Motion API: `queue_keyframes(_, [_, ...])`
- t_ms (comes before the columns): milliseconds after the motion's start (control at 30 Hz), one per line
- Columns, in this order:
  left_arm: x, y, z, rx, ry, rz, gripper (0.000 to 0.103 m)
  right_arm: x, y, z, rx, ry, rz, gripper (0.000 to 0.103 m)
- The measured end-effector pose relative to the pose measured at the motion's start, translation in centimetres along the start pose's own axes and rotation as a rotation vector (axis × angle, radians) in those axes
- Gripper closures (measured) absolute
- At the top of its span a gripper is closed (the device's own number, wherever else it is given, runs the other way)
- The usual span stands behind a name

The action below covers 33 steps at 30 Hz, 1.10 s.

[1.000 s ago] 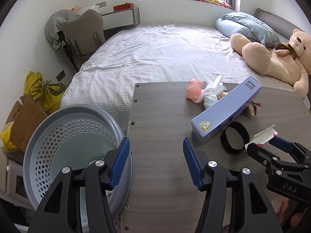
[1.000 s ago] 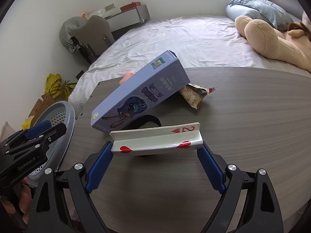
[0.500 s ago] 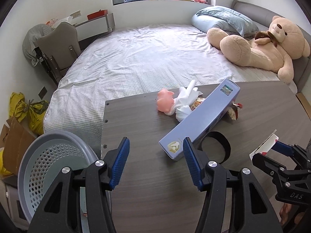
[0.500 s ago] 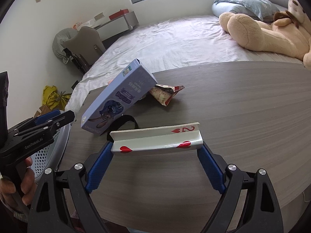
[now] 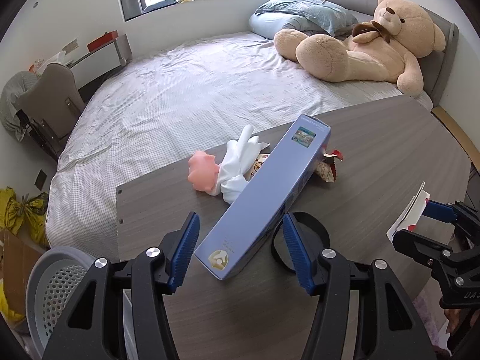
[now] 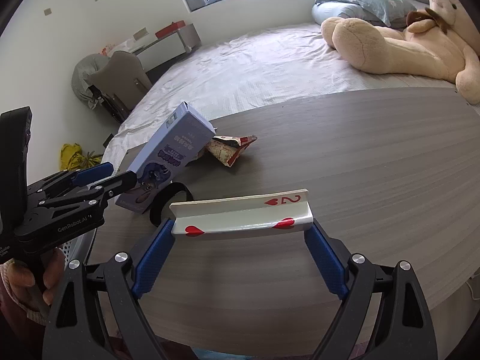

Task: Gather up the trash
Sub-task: 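Grasp the blue box lengthwise with the left gripper while the right gripper holds the card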

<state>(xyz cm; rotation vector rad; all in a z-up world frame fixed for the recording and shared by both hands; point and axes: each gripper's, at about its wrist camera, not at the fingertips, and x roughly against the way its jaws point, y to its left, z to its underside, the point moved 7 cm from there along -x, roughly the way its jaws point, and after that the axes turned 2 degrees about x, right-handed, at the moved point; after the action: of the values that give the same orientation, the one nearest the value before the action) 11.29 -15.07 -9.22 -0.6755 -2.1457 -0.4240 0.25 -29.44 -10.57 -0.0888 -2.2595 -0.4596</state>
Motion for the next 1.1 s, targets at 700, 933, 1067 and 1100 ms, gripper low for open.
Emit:
queue_keyframes(700, [-3.6, -1.8, -0.7, -0.058, 0.053, 0.09, 0.059, 0.8, -0.6, 0.5, -0.021, -0.019, 0.002, 0.018])
queue_keyframes(933, [-3.0, -2.2, -0.2, -0.033, 0.066, 0.123, 0.071, 1.1, -0.5, 0.7, -0.02, -0.025, 0.0, 0.018])
queue_keyframes(1067, [-2.2, -1.9, -0.1, -0.012, 0.047, 0.102, 0.072, 1.1, -0.8, 0.6, -0.023, -0.029, -0.001, 0.018])
queue_keyframes(1100, [-1.9, -1.8, -0.1, -0.003, 0.041, 0.094, 0.072, 1.1, -0.8, 0.5, -0.023, -0.03, -0.002, 0.018])
